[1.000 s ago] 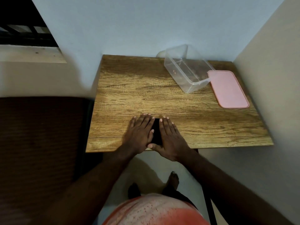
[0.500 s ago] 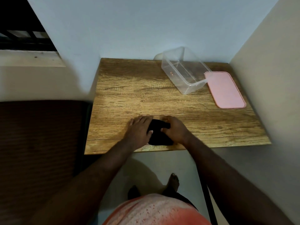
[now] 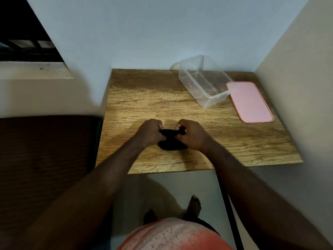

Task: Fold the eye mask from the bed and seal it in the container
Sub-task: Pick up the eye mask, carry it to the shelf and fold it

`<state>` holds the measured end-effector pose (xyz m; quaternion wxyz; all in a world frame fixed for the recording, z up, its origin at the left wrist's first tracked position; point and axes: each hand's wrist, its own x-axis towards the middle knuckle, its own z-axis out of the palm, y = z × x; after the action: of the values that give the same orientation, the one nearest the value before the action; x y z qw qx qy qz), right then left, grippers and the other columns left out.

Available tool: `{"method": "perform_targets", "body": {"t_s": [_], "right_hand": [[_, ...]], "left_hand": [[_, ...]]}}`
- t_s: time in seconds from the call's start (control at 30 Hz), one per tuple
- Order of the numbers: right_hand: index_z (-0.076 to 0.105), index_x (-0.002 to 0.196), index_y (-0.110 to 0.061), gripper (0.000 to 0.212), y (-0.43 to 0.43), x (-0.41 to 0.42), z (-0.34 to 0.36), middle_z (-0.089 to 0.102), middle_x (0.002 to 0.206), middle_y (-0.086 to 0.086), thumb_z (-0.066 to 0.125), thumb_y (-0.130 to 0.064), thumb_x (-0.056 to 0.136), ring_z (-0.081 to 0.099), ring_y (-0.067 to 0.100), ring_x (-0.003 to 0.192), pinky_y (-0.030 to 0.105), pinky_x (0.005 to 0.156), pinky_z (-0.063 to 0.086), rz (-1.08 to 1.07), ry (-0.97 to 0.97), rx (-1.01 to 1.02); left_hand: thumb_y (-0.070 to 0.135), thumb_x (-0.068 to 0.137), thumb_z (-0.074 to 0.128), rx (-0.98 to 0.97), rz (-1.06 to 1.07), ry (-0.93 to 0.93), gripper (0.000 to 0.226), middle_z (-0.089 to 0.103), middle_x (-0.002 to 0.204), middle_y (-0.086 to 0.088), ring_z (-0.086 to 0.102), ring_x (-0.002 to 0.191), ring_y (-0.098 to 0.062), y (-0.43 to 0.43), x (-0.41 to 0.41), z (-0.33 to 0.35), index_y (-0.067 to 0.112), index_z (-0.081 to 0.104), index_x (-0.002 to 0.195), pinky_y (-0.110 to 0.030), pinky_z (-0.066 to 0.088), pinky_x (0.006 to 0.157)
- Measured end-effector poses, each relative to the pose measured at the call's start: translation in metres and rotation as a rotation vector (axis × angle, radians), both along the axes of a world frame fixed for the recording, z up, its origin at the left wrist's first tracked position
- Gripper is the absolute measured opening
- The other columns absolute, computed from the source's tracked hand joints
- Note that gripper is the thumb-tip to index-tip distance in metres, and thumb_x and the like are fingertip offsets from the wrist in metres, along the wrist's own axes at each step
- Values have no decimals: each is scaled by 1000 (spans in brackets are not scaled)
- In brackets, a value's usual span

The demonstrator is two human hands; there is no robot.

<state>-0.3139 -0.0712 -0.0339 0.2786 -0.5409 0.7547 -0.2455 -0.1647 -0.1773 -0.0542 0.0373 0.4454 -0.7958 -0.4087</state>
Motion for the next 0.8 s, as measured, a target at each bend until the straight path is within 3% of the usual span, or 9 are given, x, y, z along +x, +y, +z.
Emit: {"method": "perform_targets", "body": {"t_s": [0.07, 0.13, 0.23, 0.33, 0.43, 0.57, 0.63, 0.7, 0.8], "right_hand": [[57, 99, -14, 22, -2, 11, -2, 64, 97, 5, 66, -12, 79, 57, 21, 86, 33, 68, 46, 74, 183, -130], [55, 107, -11, 32, 0, 22, -13, 61, 106, 6, 68, -21, 79, 55, 21, 95, 35, 70, 47, 112, 297, -227], [56, 109, -6, 39, 13, 28, -42, 59, 131, 14, 72, -25, 79, 52, 29, 124, 44, 93, 50, 221, 373, -183], [57, 108, -8, 33, 35, 25, -65, 43, 152, 14, 67, -31, 86, 30, 29, 145, 46, 115, 33, 288, 325, -97], [58, 107, -13, 42, 46, 21, -69, 32, 158, 8, 63, -49, 87, 16, 22, 151, 36, 117, 16, 311, 310, -84], [61, 114, -12, 47, 42, 23, -59, 41, 154, 10, 50, -51, 88, 25, 22, 148, 36, 118, 14, 241, 248, -137], [55, 132, -11, 53, 33, 27, -54, 40, 154, 11, 44, -47, 95, 26, 24, 147, 35, 118, 15, 169, 250, -174], [38, 149, -11, 56, 22, 34, -53, 30, 159, 10, 38, -41, 102, 18, 23, 150, 35, 120, 11, 143, 268, -149], [17, 156, -11, 61, 13, 42, -64, 15, 164, 8, 28, -42, 104, 5, 20, 152, 33, 120, -2, 202, 348, -59]], "left_hand": [[9, 77, 70, -333, 44, 29, 15, 52, 91, -5, 53, 75, -24, 9, 6, 5, 16, 57, 82, -29, 35, 57], [9, 80, 65, -525, 45, 36, 13, 49, 94, -5, 52, 70, -25, 22, 13, 1, 13, 55, 88, -32, 37, 56], [9, 78, 65, -510, -31, -27, 18, 51, 100, -6, 55, 77, -26, 40, 27, -29, 14, 55, 91, -32, 38, 58], [22, 73, 70, -404, -102, 89, 22, 47, 97, 0, 52, 80, -22, 46, 39, -48, 18, 53, 86, -29, 34, 60], [42, 67, 66, -389, -149, 171, 28, 47, 93, 2, 50, 82, -19, 50, 49, -55, 20, 55, 80, -30, 39, 65], [37, 80, 57, -435, 5, 262, 21, 47, 87, 2, 49, 77, -16, 53, 52, -56, 16, 57, 82, -30, 40, 64], [36, 86, 52, -535, 37, 223, 28, 52, 99, -3, 52, 90, -20, 49, 50, -57, 13, 61, 98, -33, 42, 75], [40, 92, 44, -553, -17, 117, 46, 50, 131, -9, 46, 121, -25, 45, 47, -58, 15, 54, 128, -41, 38, 98], [46, 95, 18, -507, -163, -95, 64, 19, 161, -4, 17, 147, -20, 46, 43, -63, 18, 26, 152, -43, 16, 116]]}}
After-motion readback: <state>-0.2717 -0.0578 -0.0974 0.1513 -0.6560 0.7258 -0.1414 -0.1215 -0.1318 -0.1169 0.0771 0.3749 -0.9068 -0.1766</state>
